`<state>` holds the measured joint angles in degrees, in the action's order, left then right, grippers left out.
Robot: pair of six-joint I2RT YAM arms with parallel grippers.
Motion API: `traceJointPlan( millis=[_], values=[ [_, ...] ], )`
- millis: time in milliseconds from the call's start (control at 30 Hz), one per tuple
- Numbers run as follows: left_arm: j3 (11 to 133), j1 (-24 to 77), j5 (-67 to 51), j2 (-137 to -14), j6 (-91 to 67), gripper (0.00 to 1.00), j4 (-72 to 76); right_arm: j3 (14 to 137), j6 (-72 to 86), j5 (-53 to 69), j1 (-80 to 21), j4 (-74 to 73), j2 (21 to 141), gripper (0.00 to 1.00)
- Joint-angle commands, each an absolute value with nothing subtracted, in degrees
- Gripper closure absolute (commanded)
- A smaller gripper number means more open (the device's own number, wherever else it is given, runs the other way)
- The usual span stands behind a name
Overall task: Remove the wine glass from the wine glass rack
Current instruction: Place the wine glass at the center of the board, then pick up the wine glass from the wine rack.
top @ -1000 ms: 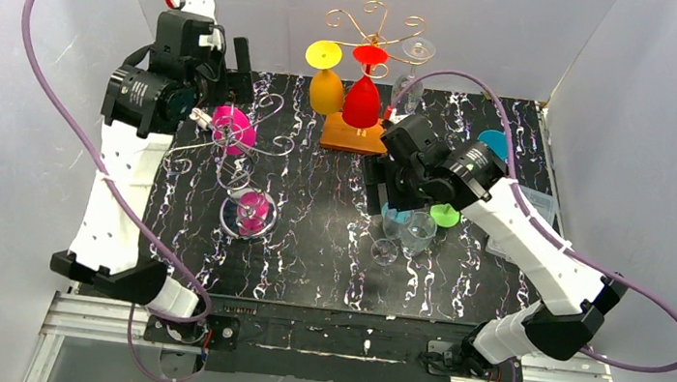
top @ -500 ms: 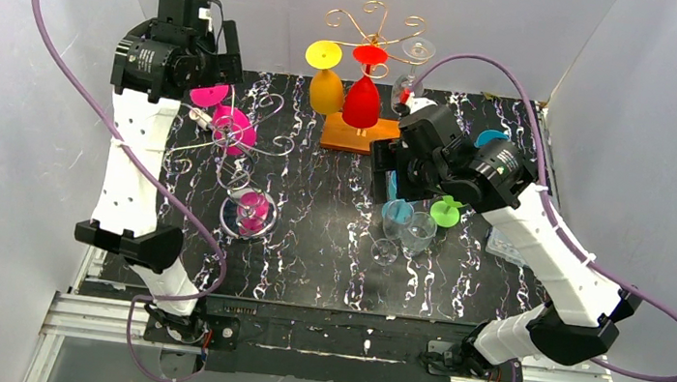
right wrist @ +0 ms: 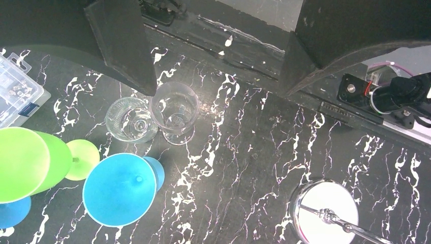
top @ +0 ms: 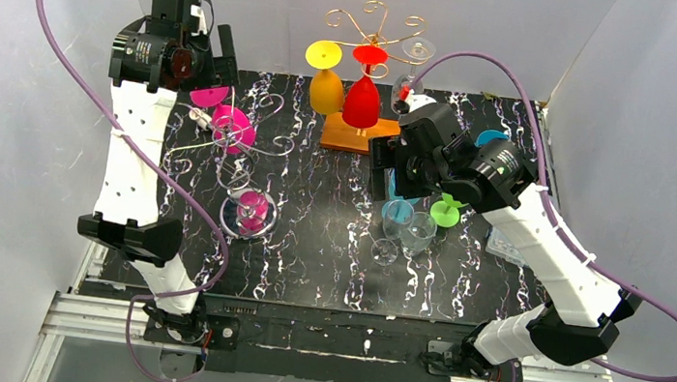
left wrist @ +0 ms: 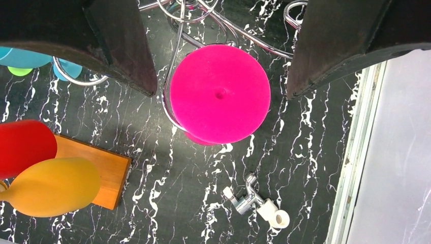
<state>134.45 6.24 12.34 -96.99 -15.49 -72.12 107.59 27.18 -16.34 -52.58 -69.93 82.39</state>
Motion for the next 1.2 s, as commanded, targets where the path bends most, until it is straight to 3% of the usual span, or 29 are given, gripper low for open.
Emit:
traceJointPlan(
  millis=[0,633,1167],
  values=[
    [133.4,5.3,10.7,-96.1,-15.7,0.02,-73.2,110.3,26.8,-16.5,-52.8,-68.0,81.9,0.02],
    [126.6,2.6,5.2,-94.1,-16.9,0.02,-68.8,111.4,28.5,-17.2,-52.8,-68.9,82.1,0.02],
    [128.2,2.1,3.1,-93.3,-16.8,0.31,-68.1,111.4,28.6,-17.6,-52.8,-68.6,82.5,0.02]
  ],
)
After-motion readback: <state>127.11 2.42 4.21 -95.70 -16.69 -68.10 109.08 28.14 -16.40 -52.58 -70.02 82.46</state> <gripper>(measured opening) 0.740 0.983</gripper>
